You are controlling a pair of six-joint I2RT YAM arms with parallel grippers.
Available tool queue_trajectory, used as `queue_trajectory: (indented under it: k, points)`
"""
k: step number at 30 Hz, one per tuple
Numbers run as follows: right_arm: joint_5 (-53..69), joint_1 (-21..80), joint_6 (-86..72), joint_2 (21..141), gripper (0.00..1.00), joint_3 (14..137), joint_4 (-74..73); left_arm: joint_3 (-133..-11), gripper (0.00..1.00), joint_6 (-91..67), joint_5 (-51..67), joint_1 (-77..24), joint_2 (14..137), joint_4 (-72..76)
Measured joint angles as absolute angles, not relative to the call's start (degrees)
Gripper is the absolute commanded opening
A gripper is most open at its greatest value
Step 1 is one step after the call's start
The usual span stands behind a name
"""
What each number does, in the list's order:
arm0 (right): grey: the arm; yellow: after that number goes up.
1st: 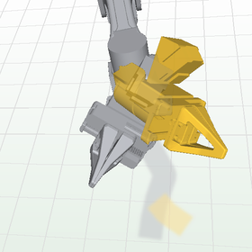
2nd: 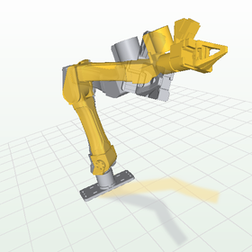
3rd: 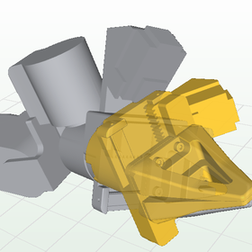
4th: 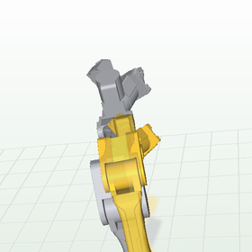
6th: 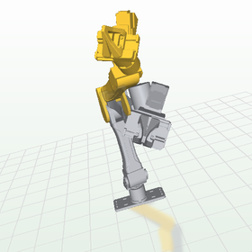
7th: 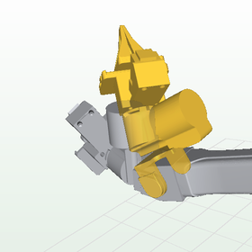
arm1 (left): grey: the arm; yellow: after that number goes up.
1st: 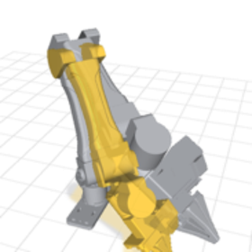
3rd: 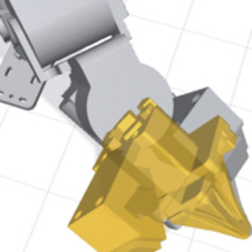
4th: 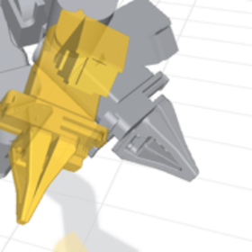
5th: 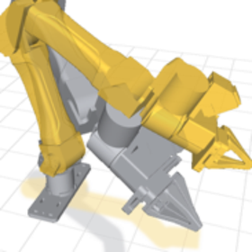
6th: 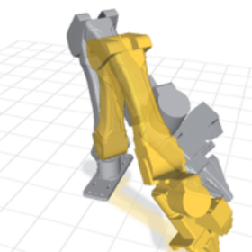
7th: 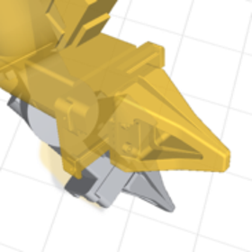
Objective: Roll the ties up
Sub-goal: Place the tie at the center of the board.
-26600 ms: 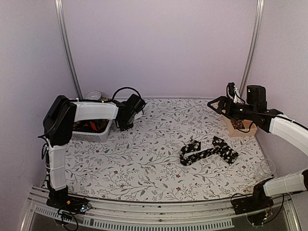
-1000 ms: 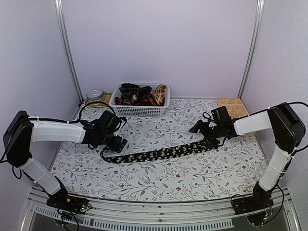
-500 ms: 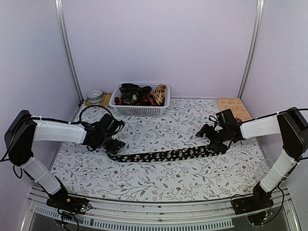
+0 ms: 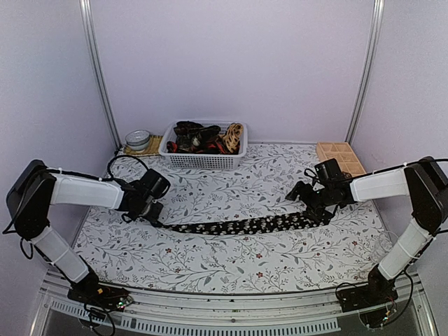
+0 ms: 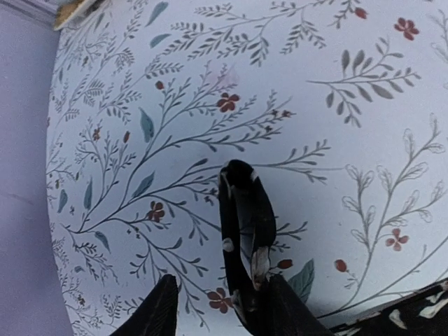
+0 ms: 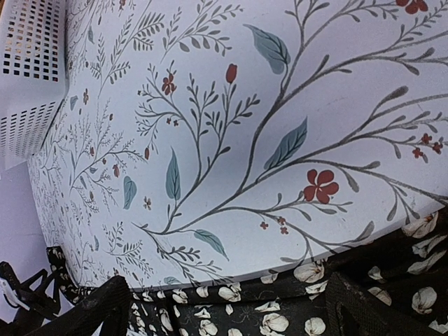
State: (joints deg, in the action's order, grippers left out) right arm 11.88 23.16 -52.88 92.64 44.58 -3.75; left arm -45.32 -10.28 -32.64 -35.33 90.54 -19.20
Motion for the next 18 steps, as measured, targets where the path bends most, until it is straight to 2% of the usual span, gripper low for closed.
queue_trajectory:
  k: [3, 9, 14, 18]
  points:
    - [11.88, 23.16, -52.88, 92.64, 0.98, 44.53, -3.75, -44.16, 0.48, -13.41, -37.21, -35.22, 88.77, -20.43]
    - [11.07, 23.09, -52.90, 92.16, 0.98, 44.29, -4.16, -43.24, 0.48, -20.82, -41.76, -33.85, 81.21, -23.64]
    - [10.35, 22.70, -53.10, 90.15, 0.98, 43.40, -5.41, -41.01, 0.49, -27.77, -40.21, -33.06, 72.60, -23.70]
    - [10.52, 22.70, -52.90, 88.18, 0.98, 43.35, -5.34, -35.00, 0.50, -32.97, -34.63, -31.46, 62.65, -18.98]
